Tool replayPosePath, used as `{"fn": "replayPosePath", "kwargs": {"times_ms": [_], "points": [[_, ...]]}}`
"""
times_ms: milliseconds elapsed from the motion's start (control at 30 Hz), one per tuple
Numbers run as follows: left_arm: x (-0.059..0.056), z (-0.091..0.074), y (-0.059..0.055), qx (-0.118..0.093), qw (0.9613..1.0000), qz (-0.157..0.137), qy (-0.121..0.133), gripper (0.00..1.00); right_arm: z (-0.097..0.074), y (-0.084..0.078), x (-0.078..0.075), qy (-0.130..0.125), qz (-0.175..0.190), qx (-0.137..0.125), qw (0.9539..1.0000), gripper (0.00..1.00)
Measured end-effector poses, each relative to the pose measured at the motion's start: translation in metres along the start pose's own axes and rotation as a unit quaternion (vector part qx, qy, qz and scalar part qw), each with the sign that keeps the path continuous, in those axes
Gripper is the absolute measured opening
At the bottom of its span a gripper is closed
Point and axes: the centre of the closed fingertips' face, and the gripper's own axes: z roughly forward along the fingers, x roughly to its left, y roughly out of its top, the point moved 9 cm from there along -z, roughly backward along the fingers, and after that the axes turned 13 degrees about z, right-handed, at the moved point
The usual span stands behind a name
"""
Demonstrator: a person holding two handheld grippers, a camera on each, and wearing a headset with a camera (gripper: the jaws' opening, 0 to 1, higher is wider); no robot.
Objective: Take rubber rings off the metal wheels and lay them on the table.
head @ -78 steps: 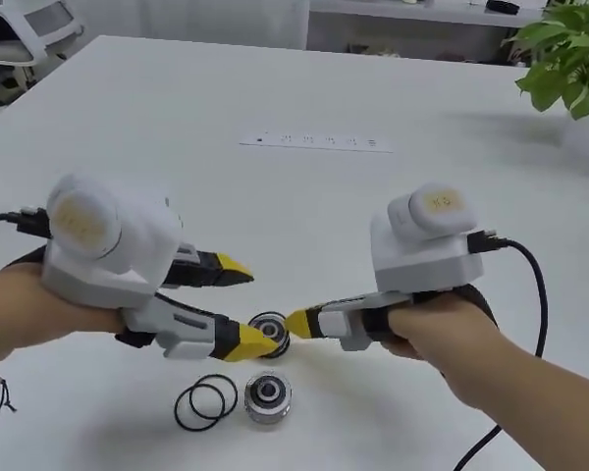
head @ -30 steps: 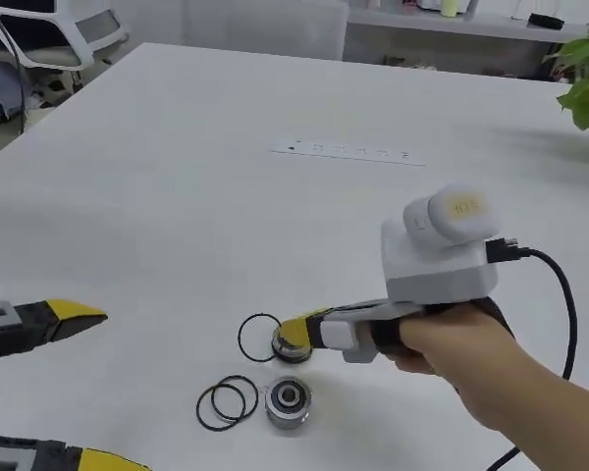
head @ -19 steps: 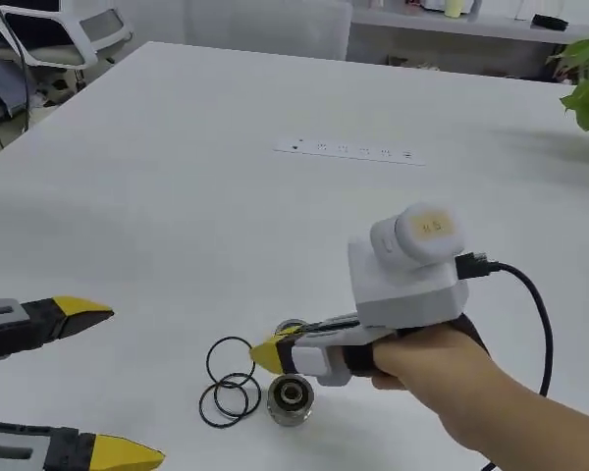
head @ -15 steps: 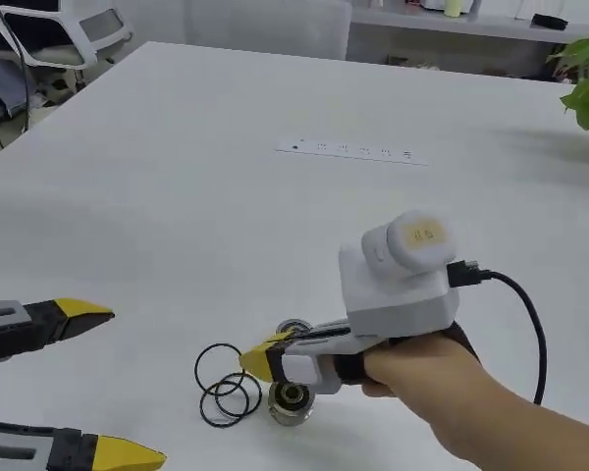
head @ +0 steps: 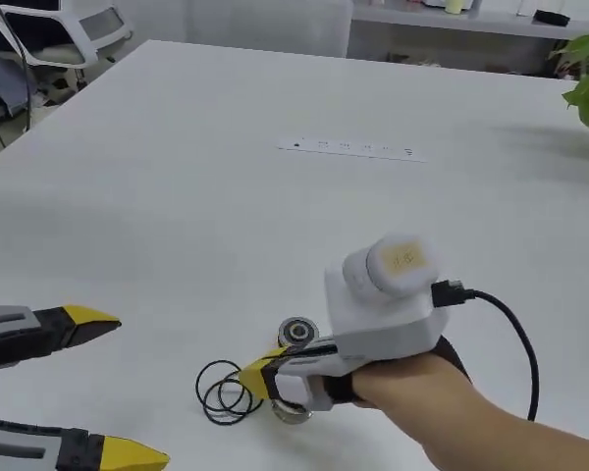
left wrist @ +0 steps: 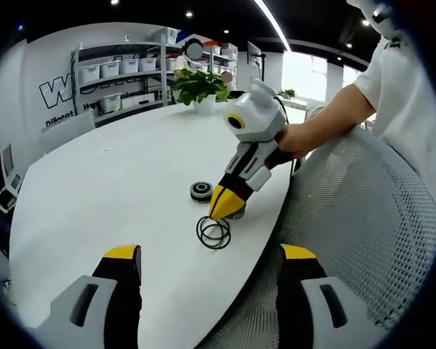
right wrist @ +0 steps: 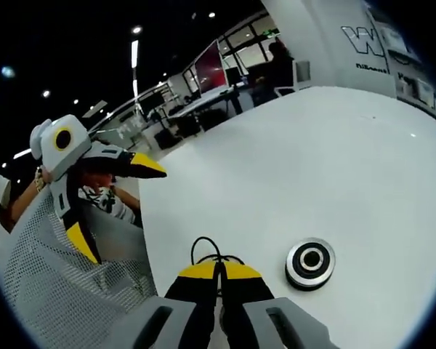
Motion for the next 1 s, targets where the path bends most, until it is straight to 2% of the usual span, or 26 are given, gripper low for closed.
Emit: {"fn": "replayPosePath", "kwargs": {"times_ms": [167, 400, 533, 800, 1000], "points": [[-0.001, 0.001, 0.000, -0.005, 1.0000, -0.006, -0.004, 0.72, 0.001, 0.003, 0.001, -0.005, -0.016, -0.009, 0.9998, 0.00], [-0.001, 0.001, 0.001, -0.004, 1.0000, -0.006, -0.003, 0.72, 0.001, 0.004, -0.003, -0.010, -0.009, -0.012, 0.9998, 0.04], [-0.001, 0.001, 0.000, -0.002, 1.0000, -0.005, -0.004, 0.72, -0.001, 0.007, -0.004, -0.015, -0.018, -0.017, 0.9996, 0.04], [-0.001, 0.000, 0.000, -0.004, 1.0000, -0.007, -0.002, 0.72, -0.016, 0.023, -0.014, -0.020, 0.008, -0.059, 0.9980, 0.06], [0.000, 0.000, 0.001, -0.006, 1.0000, -0.008, -0.001, 0.72, -0.034, 0.036, -0.027, -0.030, 0.038, -0.105, 0.9933, 0.09]]}}
